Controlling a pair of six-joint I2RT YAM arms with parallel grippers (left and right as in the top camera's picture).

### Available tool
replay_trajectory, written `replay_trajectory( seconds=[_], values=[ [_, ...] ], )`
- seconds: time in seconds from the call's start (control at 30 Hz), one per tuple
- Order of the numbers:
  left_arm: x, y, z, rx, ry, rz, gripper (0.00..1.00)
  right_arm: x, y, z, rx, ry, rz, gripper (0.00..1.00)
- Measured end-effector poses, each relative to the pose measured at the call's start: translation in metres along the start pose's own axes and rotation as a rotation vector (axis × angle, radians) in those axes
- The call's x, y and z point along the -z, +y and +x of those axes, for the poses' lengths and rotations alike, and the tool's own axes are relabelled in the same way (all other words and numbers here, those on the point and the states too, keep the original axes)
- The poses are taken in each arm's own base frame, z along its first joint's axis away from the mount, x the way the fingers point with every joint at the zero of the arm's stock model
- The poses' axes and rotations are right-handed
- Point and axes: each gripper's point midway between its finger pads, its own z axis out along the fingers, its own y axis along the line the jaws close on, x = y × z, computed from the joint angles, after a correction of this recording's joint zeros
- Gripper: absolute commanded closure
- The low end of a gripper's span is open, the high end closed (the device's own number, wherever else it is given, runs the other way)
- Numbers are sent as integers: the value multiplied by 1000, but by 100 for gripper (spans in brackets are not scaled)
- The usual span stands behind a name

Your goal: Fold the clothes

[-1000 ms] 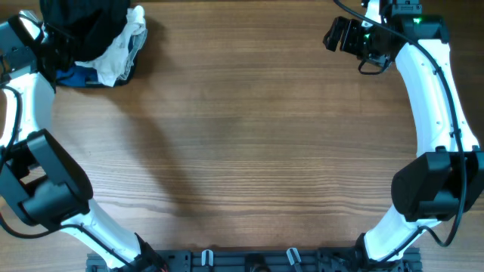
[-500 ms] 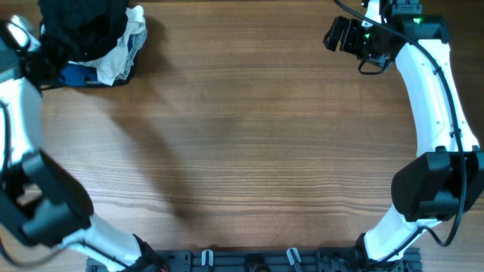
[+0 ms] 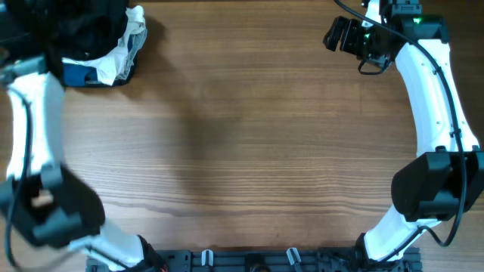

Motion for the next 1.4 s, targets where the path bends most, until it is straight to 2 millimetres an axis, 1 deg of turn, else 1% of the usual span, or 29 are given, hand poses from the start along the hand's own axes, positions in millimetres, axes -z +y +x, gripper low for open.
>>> replay_trajectory(
  seconds=[0.03, 0.1, 0.13, 0.2, 0.23, 0.27, 0.33, 0.37, 0.4, 0.43, 0.53, 0.6, 0.7, 0.83, 1.0, 1.07, 1.13, 1.2, 1.23, 1.27, 1.3, 1.37, 1.4],
  values=[
    [-10, 5, 6, -16, -24, -10, 0, 0, 0, 1, 0, 2, 0, 1],
    [-33, 12, 32, -30, -40, -16, 0, 0, -1, 2, -2, 10, 2, 0],
    [-44, 16, 50, -31, -33, -23, 0, 0, -1, 3, -3, 12, 3, 0],
    [-61, 24, 100, -10, 42, -41, 0, 0, -1, 3, -3, 14, 4, 0],
    [-67, 27, 124, 1, 88, -57, 0, 0, -1, 3, -3, 13, 3, 1],
    [-70, 29, 144, 6, 133, -68, 0, 0, -1, 3, -3, 13, 3, 0],
    [-71, 36, 187, 5, 239, -108, 0, 0, -1, 3, -3, 13, 3, 1],
    [-71, 39, 199, 2, 273, -123, 0, 0, -1, 3, -3, 13, 3, 0],
    [-70, 44, 209, -2, 307, -145, 0, 0, -1, 3, -3, 13, 3, 1],
    [-69, 46, 214, -4, 331, -154, 0, 0, -1, 3, -3, 13, 3, 1],
    [-66, 52, 226, 1, 399, -164, 0, 0, -1, 3, -2, 14, 3, 0],
    [-64, 55, 237, 12, 454, -164, 0, 0, 0, 4, -1, 14, 2, 1],
    [-63, 57, 246, 19, 490, -159, 0, -1, 4, 5, 7, 17, -1, 0],
    [-63, 57, 246, 15, 494, -158, 0, -2, 9, 7, 17, 20, -7, 1],
    [-58, 56, 239, 16, 515, -154, 0, -2, 11, 7, 21, 18, -9, 0],
    [-49, 53, 235, 20, 557, -157, 0, -2, 12, 2, 25, -2, -13, 0],
    [-31, 48, 229, 33, 637, -163, 0, -2, 12, -2, 36, -17, -14, 0],
    [-7, 38, 222, 47, 726, -163, 0, -2, 12, -5, 54, -29, -10, 0],
    [4, 34, 216, 52, 757, -166, 0, -1, 11, -6, 65, -37, 0, 0],
    [18, 25, 201, 57, 776, -165, 0, -1, 10, -9, 73, -48, 8, 0],
    [26, 19, 187, 58, 772, -164, 0, 1, 9, -11, 82, -59, 16, 0],
    [43, 1, 142, 45, 722, -157, 0, 11, 8, -17, 103, -98, 32, 0],
    [52, -10, 116, 33, 680, -147, 0, 20, 9, -21, 112, -125, 37, 0]
  ],
)
